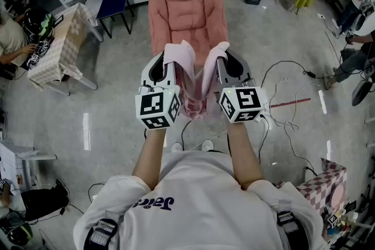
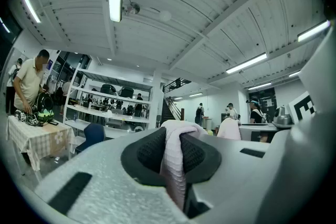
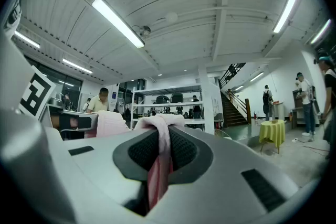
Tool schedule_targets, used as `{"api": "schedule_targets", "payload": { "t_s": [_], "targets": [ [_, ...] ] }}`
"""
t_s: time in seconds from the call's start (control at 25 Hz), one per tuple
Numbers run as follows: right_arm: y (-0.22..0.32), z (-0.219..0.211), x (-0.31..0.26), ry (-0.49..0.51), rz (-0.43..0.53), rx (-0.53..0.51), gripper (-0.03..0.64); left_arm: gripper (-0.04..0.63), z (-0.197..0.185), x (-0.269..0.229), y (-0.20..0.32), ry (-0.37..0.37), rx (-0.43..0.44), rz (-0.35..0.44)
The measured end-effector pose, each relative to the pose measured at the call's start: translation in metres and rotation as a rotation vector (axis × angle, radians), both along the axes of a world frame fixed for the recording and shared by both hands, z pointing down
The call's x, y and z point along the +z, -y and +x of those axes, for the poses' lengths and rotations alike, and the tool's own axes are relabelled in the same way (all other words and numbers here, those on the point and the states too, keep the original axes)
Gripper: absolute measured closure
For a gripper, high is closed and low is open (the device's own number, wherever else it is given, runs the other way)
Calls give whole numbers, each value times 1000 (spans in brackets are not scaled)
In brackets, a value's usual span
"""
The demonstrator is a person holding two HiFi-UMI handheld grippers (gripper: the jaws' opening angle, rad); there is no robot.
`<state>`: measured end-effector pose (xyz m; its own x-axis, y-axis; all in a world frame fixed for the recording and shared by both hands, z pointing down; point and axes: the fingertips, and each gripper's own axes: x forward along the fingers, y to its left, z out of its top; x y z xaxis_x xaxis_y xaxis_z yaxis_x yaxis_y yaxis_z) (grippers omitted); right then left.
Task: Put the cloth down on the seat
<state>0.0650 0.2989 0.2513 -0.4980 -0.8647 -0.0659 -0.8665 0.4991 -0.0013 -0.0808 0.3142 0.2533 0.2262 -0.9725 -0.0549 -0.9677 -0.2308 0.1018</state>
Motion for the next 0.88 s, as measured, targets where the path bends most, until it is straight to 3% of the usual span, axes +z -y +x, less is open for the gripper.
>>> {"api": "schedule_targets", "payload": {
  "t_s": [0.4, 0.88],
  "targets": [
    [5, 23, 7, 38, -47, -44, 583, 563, 29, 0, -3, -45, -15, 19],
    [5, 46, 12, 53, -21, -105, 583, 563, 53, 10, -9, -22, -72, 0]
  ]
}}
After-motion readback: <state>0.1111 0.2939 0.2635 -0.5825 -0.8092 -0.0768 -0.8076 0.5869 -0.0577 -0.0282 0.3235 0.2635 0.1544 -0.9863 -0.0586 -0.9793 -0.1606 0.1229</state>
